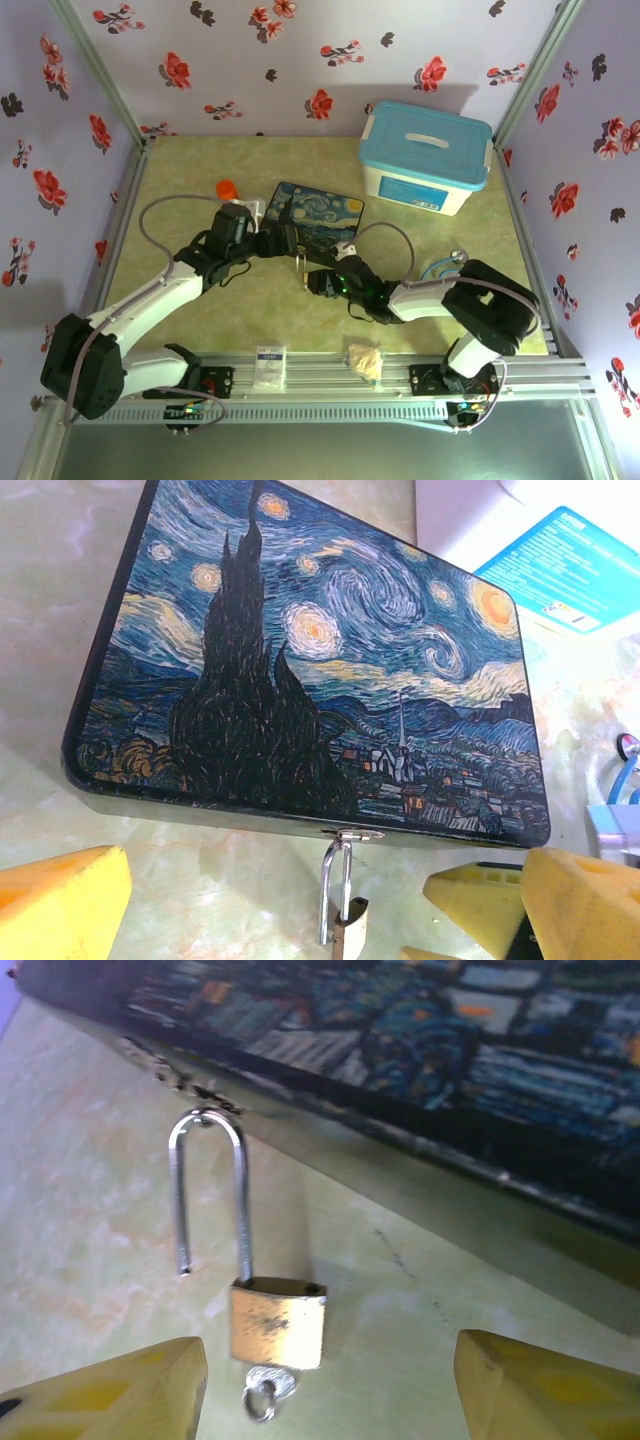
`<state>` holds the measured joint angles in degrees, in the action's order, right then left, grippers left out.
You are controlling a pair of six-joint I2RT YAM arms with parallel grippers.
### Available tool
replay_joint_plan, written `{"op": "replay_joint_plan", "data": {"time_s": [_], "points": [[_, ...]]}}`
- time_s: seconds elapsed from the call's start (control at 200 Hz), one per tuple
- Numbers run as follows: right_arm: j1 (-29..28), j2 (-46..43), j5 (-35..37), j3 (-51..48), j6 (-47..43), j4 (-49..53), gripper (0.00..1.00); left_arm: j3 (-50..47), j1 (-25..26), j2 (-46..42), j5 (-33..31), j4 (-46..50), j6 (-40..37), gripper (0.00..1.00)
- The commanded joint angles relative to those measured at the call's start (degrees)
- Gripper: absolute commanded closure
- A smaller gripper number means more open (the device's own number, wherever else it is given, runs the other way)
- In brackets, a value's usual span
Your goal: Unlock the padlock with the key
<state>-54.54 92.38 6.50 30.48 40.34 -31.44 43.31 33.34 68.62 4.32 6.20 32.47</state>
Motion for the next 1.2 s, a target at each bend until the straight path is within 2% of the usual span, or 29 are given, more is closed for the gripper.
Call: {"op": "replay_joint_plan", "data": {"time_s": [0.0, 0.075, 0.195, 0.315, 0.44, 0.585, 0.87, 0.98, 1.195], "points": [[0.77, 1.29, 3.55, 0.52, 3.24, -4.10, 0.34, -1.82, -0.38, -0.95, 1.32, -1.00, 0.78, 0.00], [2.47, 1.77, 0.48, 1.05, 1.16, -5.69, 0.34, -3.12, -0.38, -0.87, 1.88, -2.15, 1.85, 0.00], [3.75, 0.82, 2.32, 5.18, -0.91, 3.48, 0.33, -5.26, -0.11, -0.79, 2.43, -4.71, 4.40, 0.00], [5.24, 1.12, -0.18, 4.69, -0.36, 1.55, 0.33, -7.80, 1.20, -0.63, 3.68, -8.66, 6.88, 0.01], [3.68, 3.37, -2.78, 5.46, 1.96, -0.37, 0.35, -9.08, 2.60, 1.14, 5.24, -10.66, 7.64, 0.07], [1.40, 6.64, -1.57, 5.99, 5.86, -2.49, 0.39, -11.34, 2.60, 1.28, 6.05, -12.63, 8.74, 0.11], [0.57, 10.60, -0.11, 6.87, 9.23, -1.95, 0.45, -13.91, 2.62, -0.98, 6.21, -13.23, 9.30, 0.11], [-0.23, 10.89, -0.39, 6.67, 9.70, -2.09, 0.54, -15.04, 2.60, -1.58, 6.23, -13.70, 9.46, 0.11], [-1.66, 11.65, -1.27, 7.28, 10.02, -1.45, 0.55, -16.08, 2.60, -1.42, 6.22, -14.99, 9.99, 0.11]]}}
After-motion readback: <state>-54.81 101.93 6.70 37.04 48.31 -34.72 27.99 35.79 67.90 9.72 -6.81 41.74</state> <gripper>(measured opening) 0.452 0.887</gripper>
